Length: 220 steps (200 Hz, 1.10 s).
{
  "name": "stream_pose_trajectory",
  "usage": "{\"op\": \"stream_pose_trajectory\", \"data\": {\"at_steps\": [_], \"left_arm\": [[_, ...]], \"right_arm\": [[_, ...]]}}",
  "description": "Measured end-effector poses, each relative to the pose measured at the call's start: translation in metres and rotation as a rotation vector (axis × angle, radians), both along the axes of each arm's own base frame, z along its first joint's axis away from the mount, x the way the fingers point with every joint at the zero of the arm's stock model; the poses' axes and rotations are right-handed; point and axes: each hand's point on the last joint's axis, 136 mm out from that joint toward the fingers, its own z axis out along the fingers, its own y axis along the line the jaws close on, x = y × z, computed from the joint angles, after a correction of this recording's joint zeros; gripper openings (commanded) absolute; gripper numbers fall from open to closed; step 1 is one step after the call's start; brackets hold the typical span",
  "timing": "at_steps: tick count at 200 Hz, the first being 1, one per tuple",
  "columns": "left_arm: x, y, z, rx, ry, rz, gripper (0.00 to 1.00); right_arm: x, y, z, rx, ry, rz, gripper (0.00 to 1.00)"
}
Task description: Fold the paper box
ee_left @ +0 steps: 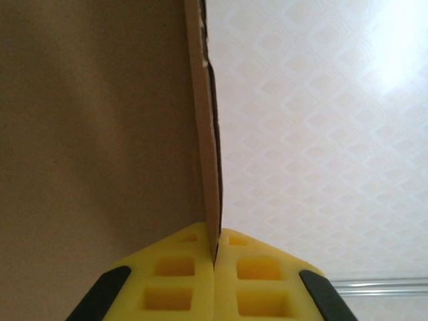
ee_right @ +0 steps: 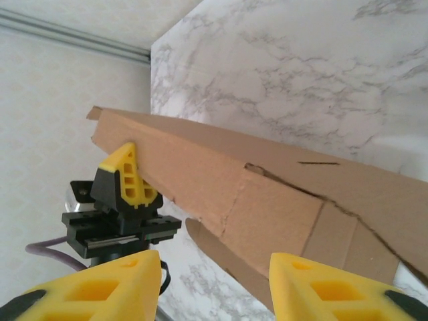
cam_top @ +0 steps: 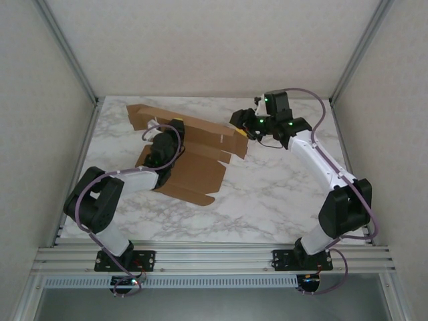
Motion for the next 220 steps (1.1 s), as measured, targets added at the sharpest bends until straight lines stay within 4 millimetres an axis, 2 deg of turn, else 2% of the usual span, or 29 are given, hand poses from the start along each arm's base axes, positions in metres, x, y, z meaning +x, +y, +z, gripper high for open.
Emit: {"op": "stream_pose_trajectory", "data": {"at_steps": [48,108,134,173,220], "left_arm": [[-0.003,0.001,-0.006,0.016,0.009,-0.003,0.0],[-0.005,0.003,-0.017,0.01,0.032,-0.006,0.0],[-0.004,0.004,-0.019,0.001,0.04,-0.008,0.0],[-0.003,0.006,-0.021,-0.005,0.047,-0.008,0.0],[-0.003,0.006,-0.027,-0.027,0.071,-0.014,0.0]], "right_arm": [[0.001,0.023,-0.013,-0.073,0.036,0.024,0.45],[0.008,0.027,-0.05,-0.17,0.083,0.019,0.44],[0.009,0.031,-0.061,-0.174,0.1,0.026,0.47],[0.015,0.043,-0.073,-0.132,0.133,0.036,0.53],[0.017,0.038,-0.072,-0.182,0.096,0.024,0.58]]}}
